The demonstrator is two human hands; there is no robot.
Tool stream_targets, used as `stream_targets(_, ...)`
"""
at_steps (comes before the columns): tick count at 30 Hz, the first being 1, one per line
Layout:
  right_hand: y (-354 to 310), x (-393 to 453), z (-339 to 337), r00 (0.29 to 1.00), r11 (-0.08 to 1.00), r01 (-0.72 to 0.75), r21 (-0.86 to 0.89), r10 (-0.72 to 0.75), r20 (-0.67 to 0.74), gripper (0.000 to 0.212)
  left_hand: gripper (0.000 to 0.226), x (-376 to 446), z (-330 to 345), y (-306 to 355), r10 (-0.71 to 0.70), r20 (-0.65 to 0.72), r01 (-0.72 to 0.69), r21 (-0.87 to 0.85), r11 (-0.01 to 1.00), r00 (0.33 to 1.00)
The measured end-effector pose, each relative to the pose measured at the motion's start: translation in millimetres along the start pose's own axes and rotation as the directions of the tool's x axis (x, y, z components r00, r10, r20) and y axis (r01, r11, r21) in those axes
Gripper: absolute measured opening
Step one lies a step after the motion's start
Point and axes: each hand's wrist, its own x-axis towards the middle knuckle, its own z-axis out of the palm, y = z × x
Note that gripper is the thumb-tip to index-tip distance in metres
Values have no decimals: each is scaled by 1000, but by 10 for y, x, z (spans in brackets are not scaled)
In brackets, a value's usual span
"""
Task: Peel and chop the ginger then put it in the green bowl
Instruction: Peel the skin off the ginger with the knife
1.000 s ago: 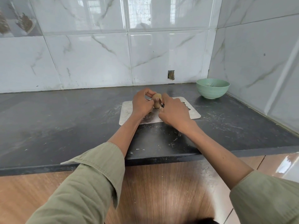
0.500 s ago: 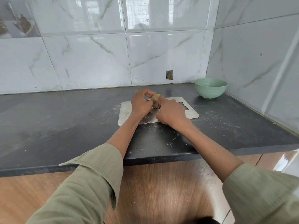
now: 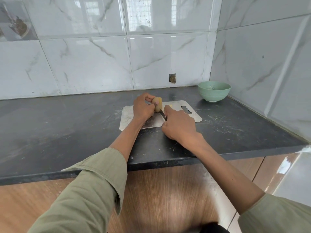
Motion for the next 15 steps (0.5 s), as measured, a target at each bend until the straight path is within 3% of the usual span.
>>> stream_targets(15,-53,-37,13,1000,999,-25,26,25,-6,31,14,-49,4,36,15,28,-16,36,999,999)
